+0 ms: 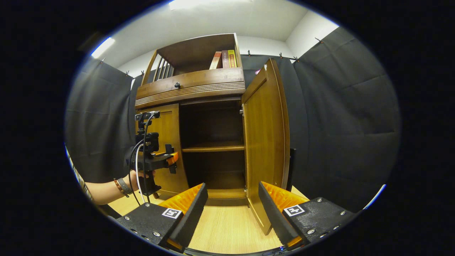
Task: Open the right door of the double-door shoe cabinet with the right hand, and open the left door with the left hand.
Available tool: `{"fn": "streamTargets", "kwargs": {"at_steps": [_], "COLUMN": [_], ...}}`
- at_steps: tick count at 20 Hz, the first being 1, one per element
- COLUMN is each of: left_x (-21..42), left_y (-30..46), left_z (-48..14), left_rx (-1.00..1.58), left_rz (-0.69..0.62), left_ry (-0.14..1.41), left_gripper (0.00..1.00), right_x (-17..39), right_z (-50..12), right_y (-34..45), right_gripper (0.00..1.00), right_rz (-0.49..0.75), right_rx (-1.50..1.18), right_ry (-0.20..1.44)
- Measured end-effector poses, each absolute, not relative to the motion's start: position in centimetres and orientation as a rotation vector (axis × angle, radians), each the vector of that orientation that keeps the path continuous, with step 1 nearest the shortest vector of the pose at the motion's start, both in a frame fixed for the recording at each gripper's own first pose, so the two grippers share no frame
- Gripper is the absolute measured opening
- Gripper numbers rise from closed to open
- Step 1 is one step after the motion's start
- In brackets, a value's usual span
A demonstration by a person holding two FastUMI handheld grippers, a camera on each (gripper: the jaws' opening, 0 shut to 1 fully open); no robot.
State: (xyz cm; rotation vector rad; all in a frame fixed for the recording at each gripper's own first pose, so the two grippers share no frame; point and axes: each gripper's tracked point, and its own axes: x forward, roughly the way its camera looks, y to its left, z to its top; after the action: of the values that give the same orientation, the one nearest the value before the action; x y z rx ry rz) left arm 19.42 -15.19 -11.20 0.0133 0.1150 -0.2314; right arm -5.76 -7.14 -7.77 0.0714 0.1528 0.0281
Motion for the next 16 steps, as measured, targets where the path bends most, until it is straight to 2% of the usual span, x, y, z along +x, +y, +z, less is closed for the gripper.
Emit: {"fn": "streamTargets", "kwargs": {"at_steps": [4,5,6,7,10,11,12,13,15,16], "left_x": [19.4,19.4,19.1,18.7,17.0,16.3,15.4,14.7,13.3,12.6], "left_y": [-15.4,-15.3,-15.3,-15.1,-14.6,-14.4,-14.1,-13.7,-13.1,-12.7], "left_z": [-11.3,-11.5,-11.3,-11.3,-10.8,-10.6,-10.6,-10.4,-10.1,-9.9], "left_rx": [0.032,0.024,0.018,0.017,0.034,0.041,0.045,0.043,0.043,0.048], "left_rz": [-0.227,-0.235,-0.238,-0.237,-0.239,-0.243,-0.247,-0.248,-0.244,-0.24], "left_ry": [0.125,0.134,0.143,0.15,0.154,0.157,0.163,0.167,0.172,0.175], "left_gripper": [0.39,0.38,0.37,0.36,0.34,0.36,0.37,0.34,0.35,0.34], "right_x": [-6.2,-6.4,-6.5,-6.7,-7.0,-7.2,-7.3,-7.5,-7.4,-7.2], "right_z": [-8.2,-8.3,-8.3,-8.5,-8.6,-8.7,-8.7,-8.7,-8.6,-8.6], "right_y": [-7.2,-7.1,-7.0,-6.9,-6.6,-6.6,-6.6,-6.7,-6.6,-6.5], "right_gripper": [0.99,0.89,1.0,0.89,0.89,0.99,0.89,0.89,0.89,0.99], "right_rz": [0.023,0.023,0.024,0.025,0.026,0.024,0.022,0.023,0.023,0.025], "right_rx": [0.047,0.045,0.046,0.048,0.049,0.042,0.033,0.023,0.011,0.013], "right_ry": [0.173,0.176,0.18,0.184,0.194,0.195,0.196,0.196,0.195,0.195]}}
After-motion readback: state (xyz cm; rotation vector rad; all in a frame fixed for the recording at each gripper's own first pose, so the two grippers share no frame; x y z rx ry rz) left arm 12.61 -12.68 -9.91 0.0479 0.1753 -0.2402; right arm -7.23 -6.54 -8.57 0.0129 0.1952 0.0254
